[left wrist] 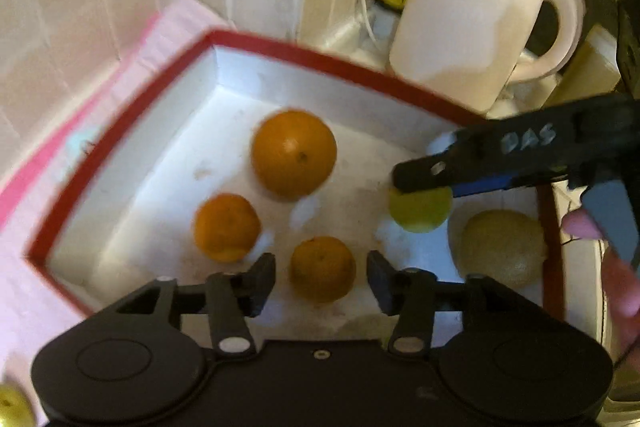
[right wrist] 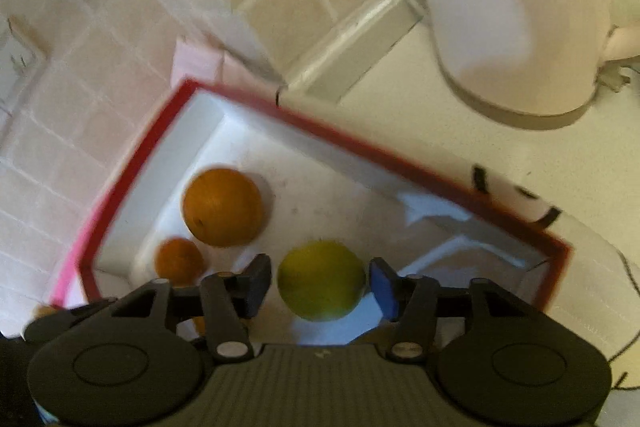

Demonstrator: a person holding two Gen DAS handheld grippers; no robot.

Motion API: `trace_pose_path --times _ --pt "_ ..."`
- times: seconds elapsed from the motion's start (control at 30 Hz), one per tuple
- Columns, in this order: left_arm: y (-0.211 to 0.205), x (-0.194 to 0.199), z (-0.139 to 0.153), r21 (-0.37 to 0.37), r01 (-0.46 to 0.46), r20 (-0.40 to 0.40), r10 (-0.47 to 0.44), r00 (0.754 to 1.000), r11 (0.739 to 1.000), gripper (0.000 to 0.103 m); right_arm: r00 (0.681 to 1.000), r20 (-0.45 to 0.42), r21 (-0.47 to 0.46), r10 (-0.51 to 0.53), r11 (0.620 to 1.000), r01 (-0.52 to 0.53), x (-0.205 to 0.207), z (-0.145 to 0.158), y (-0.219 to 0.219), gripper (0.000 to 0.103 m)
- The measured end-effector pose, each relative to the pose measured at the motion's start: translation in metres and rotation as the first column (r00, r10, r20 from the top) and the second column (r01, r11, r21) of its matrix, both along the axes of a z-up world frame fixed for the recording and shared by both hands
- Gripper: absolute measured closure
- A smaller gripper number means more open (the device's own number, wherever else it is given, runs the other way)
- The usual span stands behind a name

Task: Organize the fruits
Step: 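Lift both tools out of the box back toward the mat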

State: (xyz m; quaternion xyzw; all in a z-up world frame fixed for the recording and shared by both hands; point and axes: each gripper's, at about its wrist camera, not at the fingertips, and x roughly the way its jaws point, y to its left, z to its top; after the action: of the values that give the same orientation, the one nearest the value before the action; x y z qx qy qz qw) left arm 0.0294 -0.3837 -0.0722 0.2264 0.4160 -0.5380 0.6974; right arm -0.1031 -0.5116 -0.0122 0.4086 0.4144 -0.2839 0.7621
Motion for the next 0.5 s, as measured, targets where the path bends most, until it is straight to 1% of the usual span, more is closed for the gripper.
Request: trace_pose_path --times 0.03,0.07,0.13,0.2,0.27,0.37,0.5 --pt "0.008 0.001 0.010 -0.022 -0.011 0.006 0.011 1.000 1.000 0.030 1.000 0.013 -0.013 -0.004 1.000 0.004 -0.006 0.010 -0.001 0.037" --pt "0.016 0.003 0.020 -0.046 -0.026 0.010 0.026 1.000 0.999 0.030 1.000 0.026 -0.028 -0.010 1.000 0.010 -0.012 0.020 -0.002 0.032" --pt "0.037 0.010 0.044 -0.091 -0.071 0.027 0.074 0.997 0.993 0.029 0.997 0.072 -0.053 -0.033 0.998 0.037 -0.026 0.042 -0.003 0.025" --pt "0.063 0.017 0.066 -0.130 -0.126 0.049 0.133 0.990 0.984 0.029 0.992 0.118 -0.071 -0.050 0.996 0.059 -0.041 0.062 -0.002 0.025" --pt "0.096 0.024 0.089 -0.178 -0.184 0.075 0.200 0.977 0.967 0.028 0.985 0.157 -0.093 -0.065 0.992 0.080 -0.054 0.082 -0.001 0.024" --pt "0.150 0.031 0.121 -0.246 -0.284 0.104 0.316 0.943 0.927 0.026 0.978 0.198 -0.133 -0.071 0.986 0.098 -0.066 0.108 0.005 0.023" --pt "0.225 0.037 0.161 -0.334 -0.406 0.121 0.466 0.877 0.851 0.025 0.965 0.259 -0.176 -0.035 0.981 0.083 -0.066 0.144 0.022 0.022"
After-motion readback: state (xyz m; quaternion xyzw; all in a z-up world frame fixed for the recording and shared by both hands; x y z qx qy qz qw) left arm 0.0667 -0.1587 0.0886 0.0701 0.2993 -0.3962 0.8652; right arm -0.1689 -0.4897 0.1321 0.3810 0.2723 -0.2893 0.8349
